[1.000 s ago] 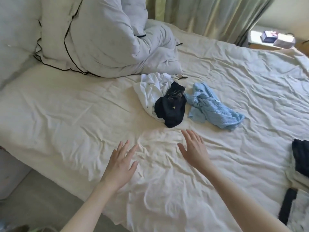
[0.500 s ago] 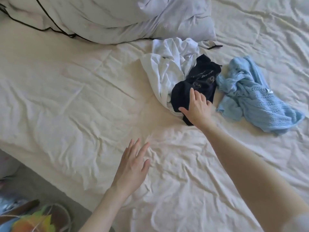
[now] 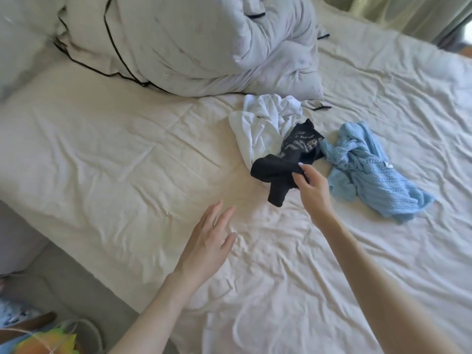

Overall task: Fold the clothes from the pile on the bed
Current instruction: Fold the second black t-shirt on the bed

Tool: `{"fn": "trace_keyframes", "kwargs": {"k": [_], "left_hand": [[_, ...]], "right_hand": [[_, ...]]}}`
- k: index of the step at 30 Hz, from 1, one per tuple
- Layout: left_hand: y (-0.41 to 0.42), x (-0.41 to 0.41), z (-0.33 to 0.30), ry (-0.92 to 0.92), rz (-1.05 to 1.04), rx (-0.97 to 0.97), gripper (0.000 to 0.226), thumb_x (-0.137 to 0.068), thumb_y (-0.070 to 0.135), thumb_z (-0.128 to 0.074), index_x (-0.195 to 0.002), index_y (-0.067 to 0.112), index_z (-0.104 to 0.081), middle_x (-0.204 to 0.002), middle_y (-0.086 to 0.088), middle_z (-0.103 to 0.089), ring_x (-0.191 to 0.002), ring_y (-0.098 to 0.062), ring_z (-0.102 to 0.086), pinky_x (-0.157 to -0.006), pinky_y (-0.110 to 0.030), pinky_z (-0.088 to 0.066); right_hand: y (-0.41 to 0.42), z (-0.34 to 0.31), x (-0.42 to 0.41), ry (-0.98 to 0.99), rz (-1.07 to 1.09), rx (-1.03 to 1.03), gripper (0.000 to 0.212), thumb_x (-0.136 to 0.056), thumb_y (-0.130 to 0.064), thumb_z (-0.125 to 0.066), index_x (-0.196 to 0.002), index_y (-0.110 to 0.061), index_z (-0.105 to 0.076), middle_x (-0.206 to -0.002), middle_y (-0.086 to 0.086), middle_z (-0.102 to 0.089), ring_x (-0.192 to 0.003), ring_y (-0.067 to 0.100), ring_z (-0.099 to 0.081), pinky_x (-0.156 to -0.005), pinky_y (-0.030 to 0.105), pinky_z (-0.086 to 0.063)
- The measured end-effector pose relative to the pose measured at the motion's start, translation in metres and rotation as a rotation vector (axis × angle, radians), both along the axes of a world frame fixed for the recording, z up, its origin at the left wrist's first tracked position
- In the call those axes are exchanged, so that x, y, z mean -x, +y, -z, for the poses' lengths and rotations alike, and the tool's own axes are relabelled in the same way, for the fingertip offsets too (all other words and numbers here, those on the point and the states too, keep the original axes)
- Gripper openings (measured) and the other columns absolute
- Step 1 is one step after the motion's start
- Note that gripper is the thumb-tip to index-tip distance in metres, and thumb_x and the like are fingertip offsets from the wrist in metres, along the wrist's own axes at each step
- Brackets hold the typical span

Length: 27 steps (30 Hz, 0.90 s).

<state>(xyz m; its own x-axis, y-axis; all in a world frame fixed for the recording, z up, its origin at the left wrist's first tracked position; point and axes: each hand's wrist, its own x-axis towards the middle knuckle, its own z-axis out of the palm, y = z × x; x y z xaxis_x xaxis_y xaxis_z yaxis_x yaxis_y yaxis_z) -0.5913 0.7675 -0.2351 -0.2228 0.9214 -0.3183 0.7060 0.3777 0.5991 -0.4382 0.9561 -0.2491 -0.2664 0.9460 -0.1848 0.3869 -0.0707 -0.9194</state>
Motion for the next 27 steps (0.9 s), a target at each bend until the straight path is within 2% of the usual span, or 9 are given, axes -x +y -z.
{"fn": "trace_keyframes", "kwargs": {"k": [4, 8, 10, 13, 15, 17, 19, 23, 27], "left_hand": [[-0.005, -0.006, -0.058, -0.125, -0.054, -0.122, 0.067, -0.093, 0.035, -0.054, -0.148, 0.030, -0.018, -0.155, 0.015, -0.008, -0.141, 0.003, -0.006, -0.108, -0.014, -0.013], [-0.023, -0.006, -0.111, -0.353, -0.196, -0.196, 0.084, -0.083, 0.036, -0.069, -0.148, 0.032, -0.016, -0.140, 0.025, -0.021, -0.128, 0.011, -0.019, -0.100, -0.009, -0.019], [-0.041, -0.002, -0.132, -0.430, -0.243, -0.171, 0.084, -0.079, 0.042, -0.071, -0.146, 0.035, -0.020, -0.134, 0.030, -0.026, -0.123, 0.010, -0.027, -0.096, -0.012, -0.025], [-0.078, 0.000, -0.144, -0.441, -0.255, -0.087, 0.052, -0.080, 0.044, -0.069, -0.126, 0.034, -0.046, -0.120, 0.021, -0.055, -0.105, 0.003, -0.053, -0.085, -0.017, -0.046], [-0.104, 0.002, -0.149, -0.408, -0.339, -0.099, 0.025, -0.088, 0.035, -0.062, -0.111, 0.027, -0.058, -0.104, 0.012, -0.066, -0.092, -0.002, -0.061, -0.077, -0.017, -0.051], [-0.121, 0.011, -0.155, -0.371, -0.409, -0.119, 0.019, -0.091, 0.029, -0.059, -0.107, 0.020, -0.063, -0.094, 0.010, -0.066, -0.090, -0.008, -0.063, -0.071, -0.013, -0.049], [-0.135, 0.027, -0.166, -0.336, -0.424, -0.118, 0.016, -0.088, 0.025, -0.063, -0.101, 0.016, -0.066, -0.091, 0.006, -0.067, -0.086, -0.010, -0.063, -0.070, -0.018, -0.050], [-0.149, 0.060, -0.186, -0.345, -0.529, -0.121, 0.006, -0.082, 0.015, -0.070, -0.079, 0.010, -0.067, -0.078, -0.001, -0.068, -0.073, -0.014, -0.065, -0.055, -0.016, -0.050], [-0.145, 0.068, -0.201, -0.494, -0.655, -0.189, 0.011, -0.083, 0.011, -0.069, -0.080, 0.001, -0.065, -0.082, -0.013, -0.068, -0.079, -0.024, -0.066, -0.059, -0.027, -0.053]], "right_hand": [[-0.032, -0.083, -0.004, 0.119, -0.087, 0.005, 0.030, -0.093, -0.010, -0.052, -0.078, -0.033, -0.065, -0.066, -0.017, -0.061, -0.062, -0.001, -0.054, -0.057, 0.014, -0.040], [-0.063, -0.161, 0.006, 0.223, -0.143, 0.053, 0.029, -0.091, -0.013, -0.057, -0.078, -0.035, -0.072, -0.088, 0.001, -0.071, -0.092, 0.023, -0.066, -0.083, 0.036, -0.051], [-0.077, -0.192, 0.014, 0.287, -0.151, 0.100, 0.028, -0.091, -0.014, -0.058, -0.079, -0.033, -0.074, -0.086, 0.001, -0.073, -0.088, 0.021, -0.069, -0.080, 0.034, -0.053], [-0.100, -0.220, 0.031, 0.385, -0.081, 0.179, 0.020, -0.089, -0.014, -0.061, -0.079, -0.024, -0.075, -0.091, 0.006, -0.073, -0.092, 0.023, -0.068, -0.077, 0.032, -0.054], [-0.118, -0.227, 0.041, 0.402, -0.048, 0.205, 0.018, -0.088, -0.013, -0.061, -0.078, -0.020, -0.075, -0.092, 0.009, -0.072, -0.094, 0.026, -0.068, -0.080, 0.034, -0.055], [-0.132, -0.221, 0.047, 0.353, -0.023, 0.228, 0.014, -0.088, -0.013, -0.061, -0.083, -0.016, -0.074, -0.098, 0.015, -0.071, -0.097, 0.030, -0.066, -0.085, 0.038, -0.053], [-0.150, -0.210, 0.048, 0.242, 0.010, 0.241, 0.015, -0.090, -0.014, -0.059, -0.098, -0.007, -0.070, -0.105, 0.024, -0.066, -0.094, 0.030, -0.065, -0.081, 0.036, -0.049], [-0.196, -0.190, 0.049, -0.065, -0.064, 0.156, 0.036, -0.088, -0.021, -0.062, -0.123, -0.013, -0.056, -0.109, 0.003, -0.061, -0.090, 0.013, -0.057, -0.077, 0.023, -0.040], [-0.255, -0.181, 0.050, -0.069, -0.455, 0.169, 0.037, -0.082, -0.031, -0.072, -0.115, -0.022, -0.059, -0.102, -0.004, -0.065, -0.082, 0.001, -0.061, -0.067, 0.011, -0.045]]}}
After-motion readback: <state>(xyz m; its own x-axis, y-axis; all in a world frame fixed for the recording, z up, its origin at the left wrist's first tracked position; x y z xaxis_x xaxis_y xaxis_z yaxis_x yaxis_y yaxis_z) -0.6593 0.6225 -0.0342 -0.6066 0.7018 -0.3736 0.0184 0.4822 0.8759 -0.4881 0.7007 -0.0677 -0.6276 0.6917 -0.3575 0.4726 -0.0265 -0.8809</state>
